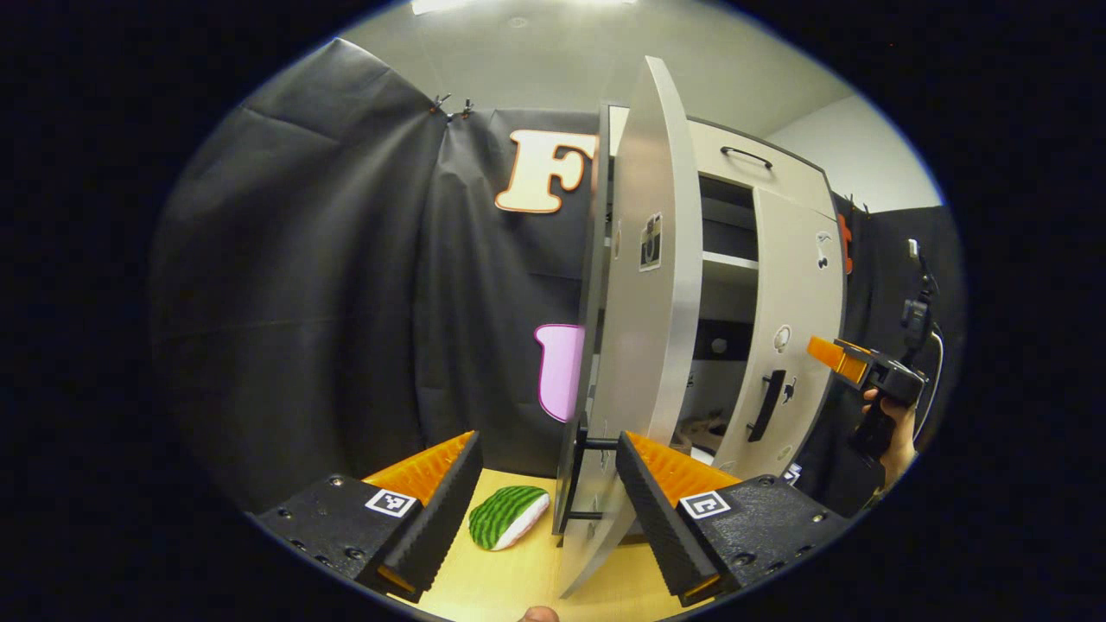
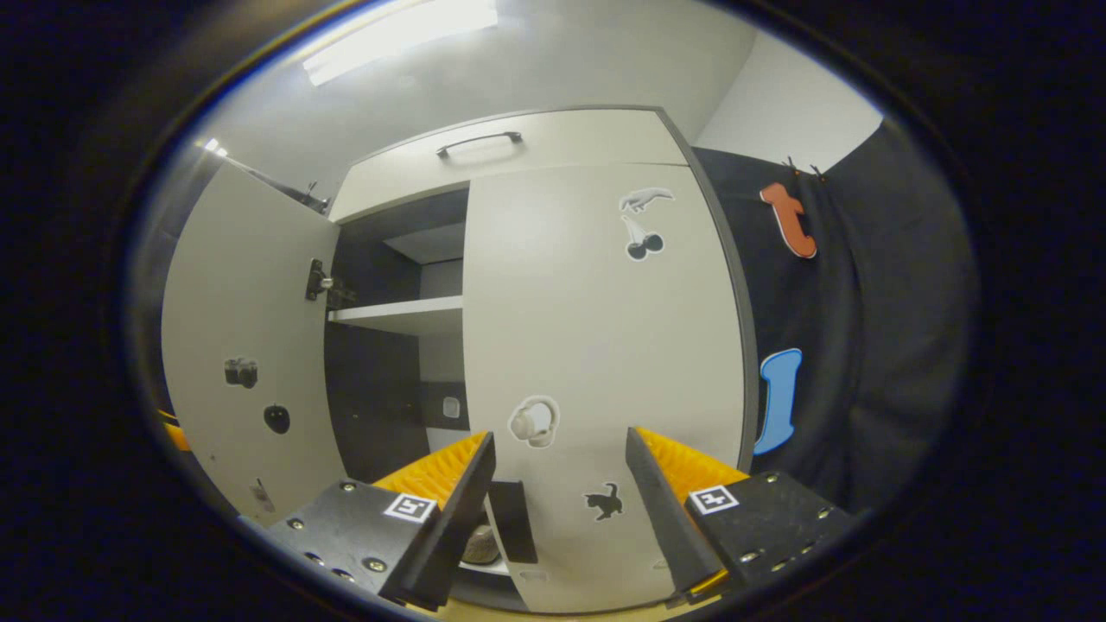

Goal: Grab one shoe with the right hand and put it into the shoe cabinet, grab the other shoe with the left hand and put it into the shoe cabinet; then close the right door with the right hand and the left door with the left hand.

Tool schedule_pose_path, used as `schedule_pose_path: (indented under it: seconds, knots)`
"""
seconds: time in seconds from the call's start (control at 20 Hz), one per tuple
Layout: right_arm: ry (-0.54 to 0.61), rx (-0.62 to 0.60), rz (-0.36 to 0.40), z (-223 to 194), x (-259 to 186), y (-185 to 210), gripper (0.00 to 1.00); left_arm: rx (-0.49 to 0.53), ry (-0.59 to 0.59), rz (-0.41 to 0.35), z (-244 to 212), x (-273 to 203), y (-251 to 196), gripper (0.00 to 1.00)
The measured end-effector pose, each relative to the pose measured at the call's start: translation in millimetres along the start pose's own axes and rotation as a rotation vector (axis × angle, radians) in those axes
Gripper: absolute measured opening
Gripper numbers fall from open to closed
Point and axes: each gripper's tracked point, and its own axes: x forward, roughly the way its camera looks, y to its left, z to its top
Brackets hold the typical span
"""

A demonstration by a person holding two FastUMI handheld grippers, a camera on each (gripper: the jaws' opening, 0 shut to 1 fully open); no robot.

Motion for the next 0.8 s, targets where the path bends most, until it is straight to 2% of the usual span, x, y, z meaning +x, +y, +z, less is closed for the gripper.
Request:
schedule_pose_path:
  seconds: [0.1, 0.15, 0.25, 0.3, 0.35, 0.4, 0.5, 0.55, 0.75, 0.8]
  knots:
    - [-0.009, -0.006, -0.011, 3.6, -3.6, -5.3, 0.91, -0.021, -0.001, -0.056, -1.3, 2.6, -17.7, 0.91]
    - [-0.010, -0.008, -0.014, 4.8, -5.6, -7.0, 0.91, -0.043, 0.001, -0.087, -2.3, 5.1, -28.7, 0.95]
    - [-0.008, -0.009, -0.018, 5.9, -9.4, -10.8, 0.91, -0.065, 0.009, -0.141, -5.9, 10.1, -50.1, 0.95]
    - [-0.008, -0.011, -0.020, 6.6, -11.5, -13.4, 0.91, -0.063, 0.008, -0.163, -6.5, 12.6, -59.6, 0.90]
    - [-0.008, -0.015, -0.027, 7.6, -14.3, -17.7, 0.91, -0.056, 0.008, -0.180, -5.6, 15.2, -67.9, 0.90]
    - [-0.009, -0.018, -0.034, 8.8, -16.7, -21.8, 0.91, -0.048, 0.007, -0.195, -6.1, 17.7, -75.5, 0.95]
    - [-0.013, -0.022, -0.052, 11.2, -22.2, -32.0, 0.91, -0.029, 0.008, -0.208, -7.0, 24.3, -86.6, 0.95]
    - [-0.015, -0.023, -0.062, 12.5, -25.0, -38.3, 0.91, -0.018, 0.008, -0.209, -8.2, 27.7, -90.0, 0.90]
    - [-0.024, -0.030, -0.109, 18.6, -34.7, -62.2, 0.91, -0.032, 0.006, -0.238, -11.8, 39.8, -105.5, 0.90]
    - [-0.026, -0.030, -0.120, 20.1, -36.1, -66.9, 0.91, -0.042, 0.012, -0.244, -14.2, 43.1, -108.9, 0.95]
